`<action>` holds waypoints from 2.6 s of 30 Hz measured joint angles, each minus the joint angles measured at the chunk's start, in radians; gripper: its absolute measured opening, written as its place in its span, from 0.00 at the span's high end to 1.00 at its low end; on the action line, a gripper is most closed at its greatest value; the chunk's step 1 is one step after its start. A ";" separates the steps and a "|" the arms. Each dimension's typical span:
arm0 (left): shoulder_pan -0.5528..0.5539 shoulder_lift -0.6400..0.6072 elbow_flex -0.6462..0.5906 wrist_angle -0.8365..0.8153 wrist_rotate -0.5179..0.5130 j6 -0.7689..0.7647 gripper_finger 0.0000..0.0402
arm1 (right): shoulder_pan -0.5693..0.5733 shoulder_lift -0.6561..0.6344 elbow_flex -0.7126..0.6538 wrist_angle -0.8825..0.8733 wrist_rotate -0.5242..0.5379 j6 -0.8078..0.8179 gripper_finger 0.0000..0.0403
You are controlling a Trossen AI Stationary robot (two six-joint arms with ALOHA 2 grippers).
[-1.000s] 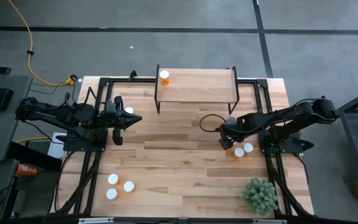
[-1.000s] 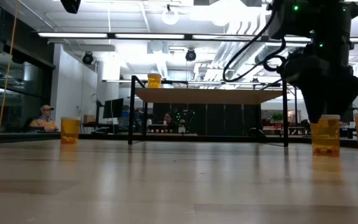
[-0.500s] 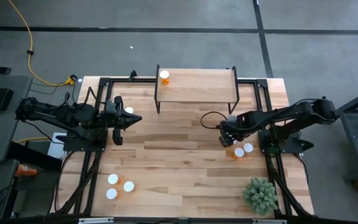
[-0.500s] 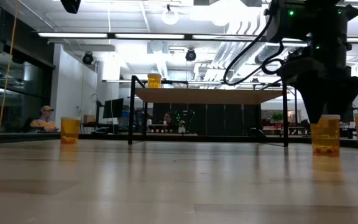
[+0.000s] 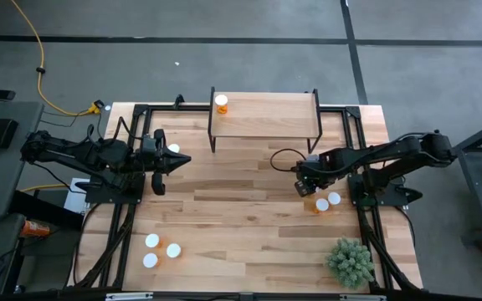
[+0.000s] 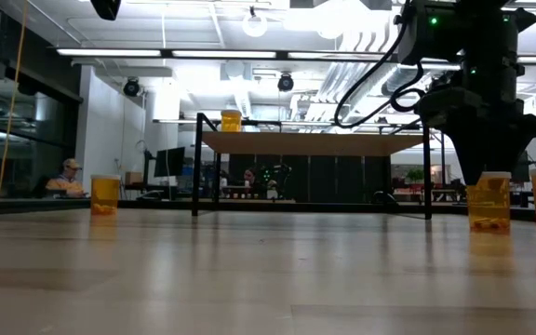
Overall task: Pick and place medicine bottles onto shelf by color
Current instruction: Put the orange pill bottle on the shelf aligned with the other orange pill bottle
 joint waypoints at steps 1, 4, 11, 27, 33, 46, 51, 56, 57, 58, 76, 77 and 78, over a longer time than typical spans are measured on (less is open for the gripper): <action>0.000 0.000 0.000 0.000 0.000 0.000 1.00 | 0.000 0.000 0.000 0.000 0.000 0.000 0.52; 0.000 0.000 0.000 0.000 0.000 0.000 1.00 | 0.000 0.000 0.007 -0.007 -0.005 -0.008 0.51; 0.000 0.000 0.000 0.000 0.000 0.000 1.00 | 0.000 0.001 0.120 -0.015 -0.004 -0.120 0.51; 0.000 0.000 0.000 0.000 -0.004 0.000 1.00 | 0.001 0.010 0.525 0.095 0.123 -0.369 0.51; 0.000 0.000 0.000 -0.001 -0.004 0.001 1.00 | 0.001 0.060 0.600 0.112 0.155 -0.424 0.51; 0.000 0.000 0.000 -0.002 -0.008 0.000 1.00 | -0.006 0.255 0.843 0.121 0.206 -0.618 0.51; 0.000 0.000 0.000 -0.001 -0.008 0.000 1.00 | -0.035 0.317 0.911 0.105 0.214 -0.638 0.51; 0.000 0.000 0.000 0.000 -0.008 0.000 1.00 | -0.059 0.356 0.930 0.103 0.215 -0.673 0.51; 0.000 0.000 0.000 0.000 -0.008 0.000 1.00 | -0.061 0.359 0.932 0.104 0.215 -0.680 0.51; 0.000 0.000 0.000 0.000 -0.008 0.000 1.00 | -0.065 0.361 0.932 0.106 0.215 -0.683 0.51; 0.000 0.005 0.000 0.002 -0.106 0.000 1.00 | -0.072 0.362 0.933 0.120 0.216 -0.708 0.51; 0.000 0.010 0.000 0.003 -0.123 0.000 1.00 | -0.072 0.362 0.932 0.120 0.216 -0.708 0.51; 0.000 0.015 0.000 0.003 -0.140 0.000 1.00 | -0.072 0.362 0.932 0.120 0.216 -0.708 0.51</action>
